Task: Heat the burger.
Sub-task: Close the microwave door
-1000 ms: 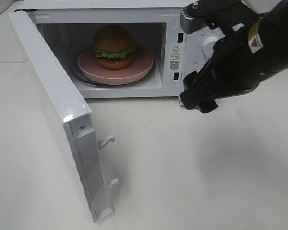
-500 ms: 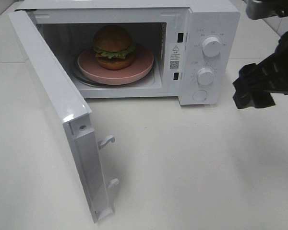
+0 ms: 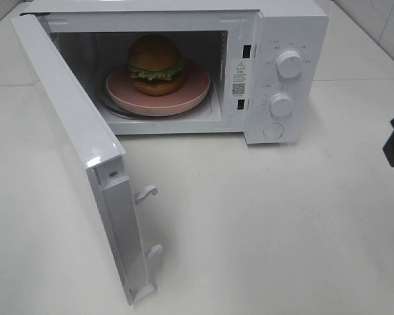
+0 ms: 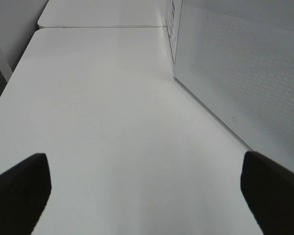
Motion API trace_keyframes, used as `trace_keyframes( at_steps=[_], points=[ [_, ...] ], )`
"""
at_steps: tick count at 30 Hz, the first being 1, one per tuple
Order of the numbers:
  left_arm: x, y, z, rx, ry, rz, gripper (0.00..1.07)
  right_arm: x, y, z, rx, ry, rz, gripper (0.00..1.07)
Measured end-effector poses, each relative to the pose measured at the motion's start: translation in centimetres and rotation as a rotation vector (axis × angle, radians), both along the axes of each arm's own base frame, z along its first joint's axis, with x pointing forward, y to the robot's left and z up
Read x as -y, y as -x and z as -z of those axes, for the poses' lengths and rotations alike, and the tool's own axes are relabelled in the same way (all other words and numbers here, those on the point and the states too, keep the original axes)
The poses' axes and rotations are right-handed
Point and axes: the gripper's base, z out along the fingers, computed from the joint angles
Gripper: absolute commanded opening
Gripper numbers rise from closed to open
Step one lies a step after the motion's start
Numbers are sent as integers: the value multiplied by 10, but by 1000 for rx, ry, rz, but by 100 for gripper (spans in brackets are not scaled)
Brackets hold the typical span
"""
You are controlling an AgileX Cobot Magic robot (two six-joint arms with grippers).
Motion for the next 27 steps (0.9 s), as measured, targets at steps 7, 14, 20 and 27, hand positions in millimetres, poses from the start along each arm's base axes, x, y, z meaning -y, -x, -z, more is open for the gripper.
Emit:
trace_keyframes(
  at_steps=[7,14,20,27],
  points=[
    [0,0,0,0,0,0,98,12,24,-14,20,-29,19,76],
    [0,0,0,0,0,0,98,22,47,-28,80,-80,16,76],
    [0,0,0,0,0,0,98,37,79,-39,202,-134,-16,77],
    [0,0,0,0,0,0,98,58,105,-14,253,-114,50,77]
  ],
)
